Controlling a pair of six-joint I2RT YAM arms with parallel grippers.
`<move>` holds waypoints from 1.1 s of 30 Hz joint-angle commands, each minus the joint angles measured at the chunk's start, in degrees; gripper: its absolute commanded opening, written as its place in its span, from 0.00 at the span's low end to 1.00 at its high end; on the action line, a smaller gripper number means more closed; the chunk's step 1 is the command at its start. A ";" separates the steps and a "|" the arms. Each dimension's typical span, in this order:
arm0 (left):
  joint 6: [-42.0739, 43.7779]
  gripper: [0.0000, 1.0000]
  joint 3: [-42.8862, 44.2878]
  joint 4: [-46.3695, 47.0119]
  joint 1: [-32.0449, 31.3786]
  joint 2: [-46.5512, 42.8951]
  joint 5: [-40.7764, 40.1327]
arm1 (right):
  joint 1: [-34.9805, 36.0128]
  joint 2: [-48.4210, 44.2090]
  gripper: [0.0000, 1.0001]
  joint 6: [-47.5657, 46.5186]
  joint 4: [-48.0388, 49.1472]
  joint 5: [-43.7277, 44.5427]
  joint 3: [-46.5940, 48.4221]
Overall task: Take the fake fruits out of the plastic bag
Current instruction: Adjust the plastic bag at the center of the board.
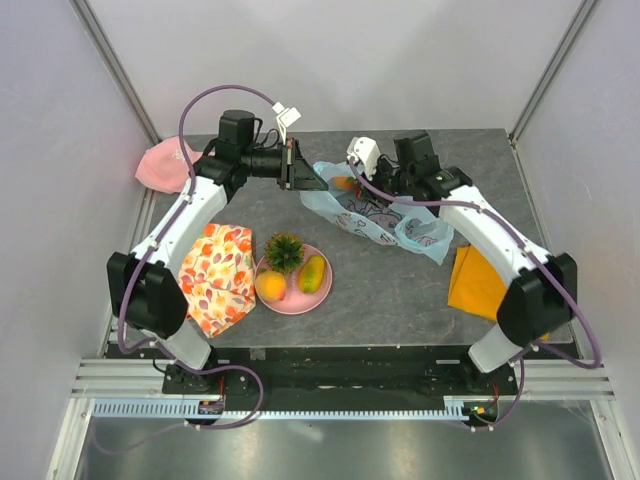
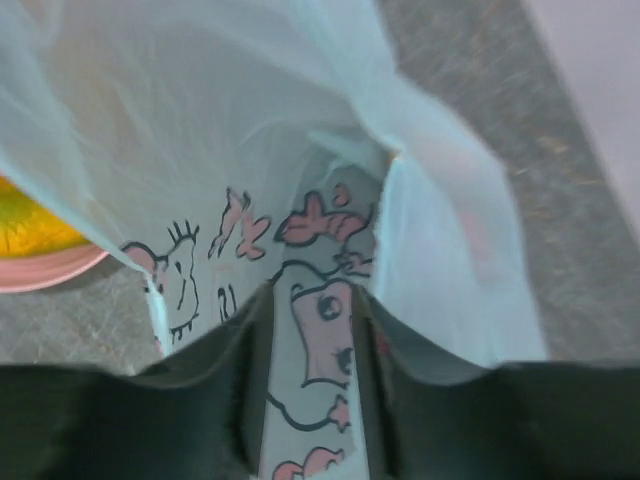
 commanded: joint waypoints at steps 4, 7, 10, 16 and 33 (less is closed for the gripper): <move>3.00 0.02 -0.86 -2.32 -0.53 -3.62 2.18 | -1.70 10.54 0.32 9.74 -6.52 -7.38 8.76; 5.02 0.02 -1.13 -3.72 -1.40 -4.50 2.26 | -1.70 15.02 0.31 9.74 -9.25 -2.30 11.31; 8.01 0.02 -1.39 -6.27 -2.11 -5.64 2.26 | -2.92 18.80 0.29 12.72 -9.08 7.42 12.37; 12.22 0.02 -4.90 -11.35 -3.60 -9.24 2.09 | -9.42 16.19 0.33 15.28 -5.13 19.68 8.01; 37.02 0.02 -4.47 -25.35 -13.80 -11.71 -9.95 | -10.22 -14.43 0.57 11.86 -11.09 -6.01 -14.00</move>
